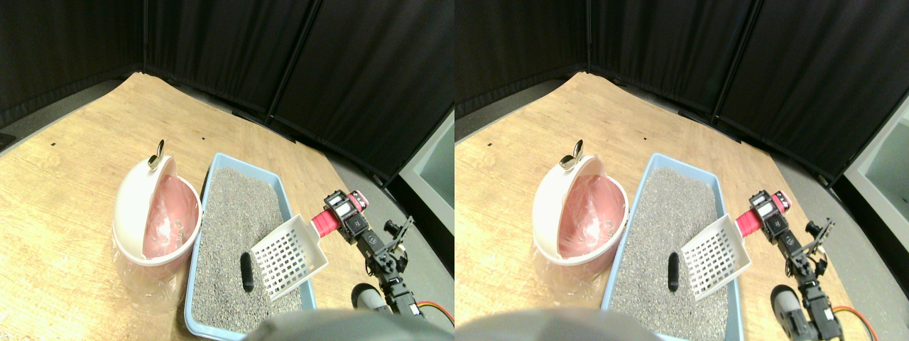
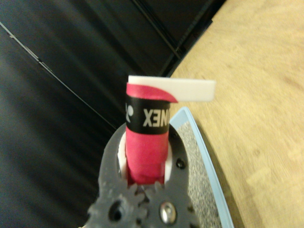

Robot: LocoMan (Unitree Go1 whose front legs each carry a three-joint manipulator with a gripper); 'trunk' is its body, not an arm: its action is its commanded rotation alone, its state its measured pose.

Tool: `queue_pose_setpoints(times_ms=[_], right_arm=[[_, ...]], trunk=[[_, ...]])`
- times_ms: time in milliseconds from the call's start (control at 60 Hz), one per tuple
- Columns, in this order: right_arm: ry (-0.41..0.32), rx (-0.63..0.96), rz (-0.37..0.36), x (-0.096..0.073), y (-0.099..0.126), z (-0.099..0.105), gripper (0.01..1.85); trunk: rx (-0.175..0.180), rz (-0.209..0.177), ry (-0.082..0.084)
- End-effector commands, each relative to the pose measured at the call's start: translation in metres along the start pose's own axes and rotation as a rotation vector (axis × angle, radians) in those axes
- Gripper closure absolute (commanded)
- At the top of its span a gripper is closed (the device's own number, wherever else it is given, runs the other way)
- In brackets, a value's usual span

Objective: Scoop (unimanual)

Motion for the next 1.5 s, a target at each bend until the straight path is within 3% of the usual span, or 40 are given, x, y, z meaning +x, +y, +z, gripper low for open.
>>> queue_pose_setpoints(times_ms=[17,67,183,283,350,400,550,650,683,700,917,1067,1150,1333,1500], right_arm=[[-0.018,-0.015,0.025,-0.003,0.013,0.007,1.67],[-0.022,-0.014,0.033,-0.003,0.017,0.007,1.61],[-0.02,0.031,0.066,-0.004,0.038,0.006,1.8],[-0.021,0.049,0.11,-0.003,0.056,0.003,1.7],[-0.011,0.068,0.114,-0.003,0.066,0.001,1.74],[0.0,0.107,0.117,-0.002,0.075,-0.002,1.64],[0.042,0.183,0.11,-0.001,0.087,-0.008,1.59],[0.072,0.206,0.078,0.001,0.084,-0.01,1.58],[0.069,0.215,0.062,0.002,0.082,-0.01,1.67],[0.066,0.227,0.056,0.002,0.08,-0.011,1.8],[0.081,0.307,-0.047,0.004,0.056,-0.013,1.8],[0.03,0.523,-0.088,0.001,0.039,-0.015,1.8],[0.015,0.648,-0.167,0.0,0.03,-0.017,1.8],[-0.016,0.714,-0.238,-0.006,0.015,-0.021,1.8],[-0.1,0.817,-0.275,-0.011,0.005,-0.031,1.8]], trunk=[[-0.031,0.04,0.032],[-0.041,0.05,0.037],[-0.062,0.07,0.046],[-0.08,0.09,0.05],[-0.089,0.1,0.051],[-0.091,0.103,0.052],[-0.093,0.113,0.049],[-0.081,0.107,0.048],[-0.08,0.105,0.047],[-0.077,0.102,0.045],[-0.053,0.073,0.039],[-0.038,0.056,0.032],[-0.029,0.048,0.026],[-0.01,0.028,0.017],[0.007,0.015,0.002]])
